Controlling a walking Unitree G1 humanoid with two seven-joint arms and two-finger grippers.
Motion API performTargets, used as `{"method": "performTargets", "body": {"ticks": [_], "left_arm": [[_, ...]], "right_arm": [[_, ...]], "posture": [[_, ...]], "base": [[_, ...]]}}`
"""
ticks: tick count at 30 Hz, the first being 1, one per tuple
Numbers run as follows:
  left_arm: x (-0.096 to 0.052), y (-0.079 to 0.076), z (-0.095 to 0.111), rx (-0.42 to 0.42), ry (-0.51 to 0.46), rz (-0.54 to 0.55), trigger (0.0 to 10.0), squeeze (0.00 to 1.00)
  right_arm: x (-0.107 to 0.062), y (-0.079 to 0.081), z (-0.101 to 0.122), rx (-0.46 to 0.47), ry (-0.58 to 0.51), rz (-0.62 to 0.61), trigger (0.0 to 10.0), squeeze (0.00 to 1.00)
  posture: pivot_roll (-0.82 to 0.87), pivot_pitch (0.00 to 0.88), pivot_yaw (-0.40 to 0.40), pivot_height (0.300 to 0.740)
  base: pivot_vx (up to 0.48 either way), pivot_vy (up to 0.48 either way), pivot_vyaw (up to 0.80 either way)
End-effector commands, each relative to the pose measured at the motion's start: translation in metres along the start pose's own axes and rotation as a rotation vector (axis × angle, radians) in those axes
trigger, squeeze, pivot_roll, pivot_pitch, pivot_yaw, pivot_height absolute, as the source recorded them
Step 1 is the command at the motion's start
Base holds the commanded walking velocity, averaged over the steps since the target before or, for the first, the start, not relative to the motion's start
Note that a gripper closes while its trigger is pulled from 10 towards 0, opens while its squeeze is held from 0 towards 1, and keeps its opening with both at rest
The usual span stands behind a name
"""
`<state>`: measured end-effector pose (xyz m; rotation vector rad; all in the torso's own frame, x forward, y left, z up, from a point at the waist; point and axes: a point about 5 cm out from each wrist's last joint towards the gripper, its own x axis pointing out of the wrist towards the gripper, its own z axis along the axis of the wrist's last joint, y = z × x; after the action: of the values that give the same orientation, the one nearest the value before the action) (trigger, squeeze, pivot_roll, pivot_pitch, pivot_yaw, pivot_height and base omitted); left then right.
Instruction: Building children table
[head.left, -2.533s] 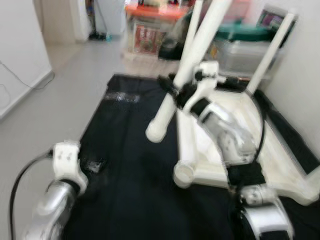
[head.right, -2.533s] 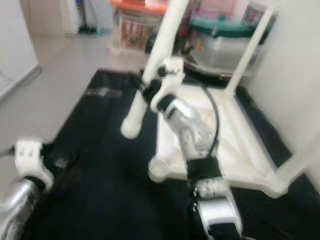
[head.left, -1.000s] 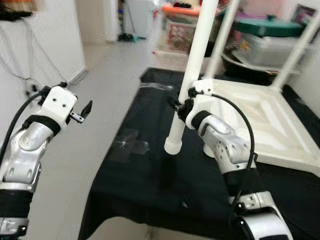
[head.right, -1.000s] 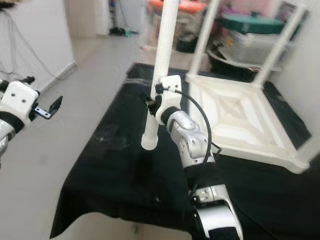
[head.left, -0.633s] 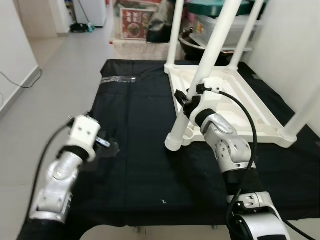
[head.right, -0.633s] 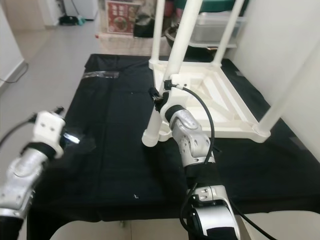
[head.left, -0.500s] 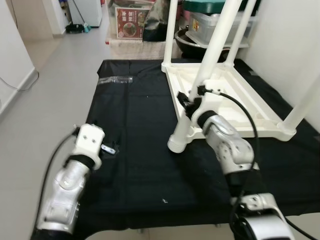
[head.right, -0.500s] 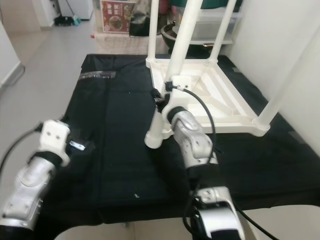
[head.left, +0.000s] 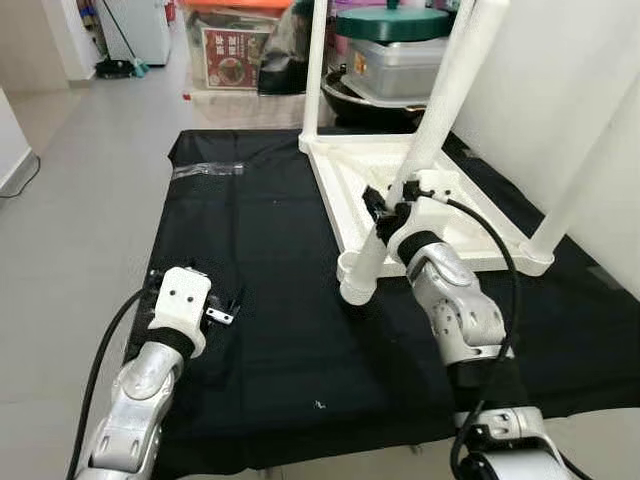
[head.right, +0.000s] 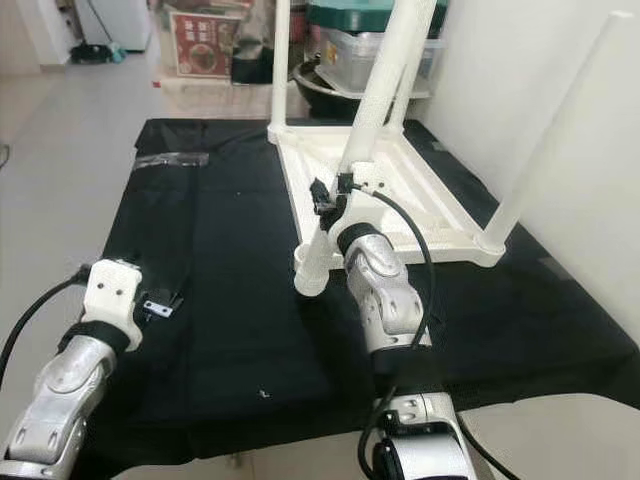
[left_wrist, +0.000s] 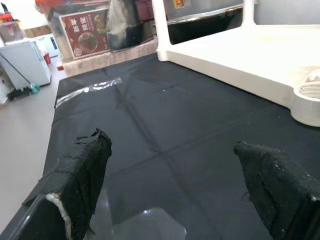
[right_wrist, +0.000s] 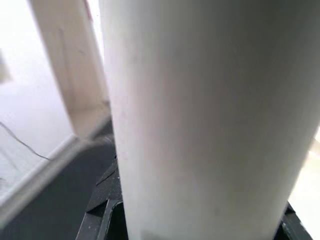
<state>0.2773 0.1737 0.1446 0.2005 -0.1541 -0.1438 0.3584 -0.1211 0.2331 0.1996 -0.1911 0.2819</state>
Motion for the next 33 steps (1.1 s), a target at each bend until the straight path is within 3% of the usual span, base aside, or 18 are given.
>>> {"method": "performTargets", "body": {"ticks": [1,12,16,24,29,33], "left_arm": [[-0.002,-0.002,0.000,-0.035,0.008,-0.002,10.0,0.00],[-0.004,-0.003,0.004,-0.076,0.001,-0.005,10.0,0.00],[-0.004,-0.005,0.006,-0.098,-0.004,-0.013,10.0,0.00],[-0.006,-0.006,0.006,-0.104,-0.001,-0.022,10.0,0.00],[-0.005,-0.007,0.008,-0.108,-0.014,-0.019,10.0,0.00],[-0.006,-0.008,0.008,-0.115,-0.007,-0.018,10.0,0.00]], "right_arm": [[0.002,0.010,0.018,0.013,-0.067,0.065,10.0,0.00],[0.008,0.014,0.054,0.040,-0.168,0.147,10.0,0.00],[0.009,0.006,0.053,-0.009,-0.180,0.108,10.0,0.00],[0.007,0.008,0.047,-0.020,-0.167,0.111,10.0,0.00],[0.008,0.010,0.046,0.003,-0.150,0.131,10.0,0.00],[0.007,0.012,0.046,-0.018,-0.150,0.146,10.0,0.00]], "posture": [[0.13,0.000,-0.078,0.740],[0.12,0.000,-0.076,0.740],[0.12,0.000,-0.078,0.740],[0.12,0.000,-0.079,0.740],[0.12,0.000,-0.080,0.740],[0.13,0.000,-0.085,0.740]], "base": [[0.000,0.000,0.00],[0.301,0.000,0.00],[0.414,0.000,0.00],[0.463,0.000,0.00],[0.000,0.000,-0.80],[0.000,0.000,0.00]]}}
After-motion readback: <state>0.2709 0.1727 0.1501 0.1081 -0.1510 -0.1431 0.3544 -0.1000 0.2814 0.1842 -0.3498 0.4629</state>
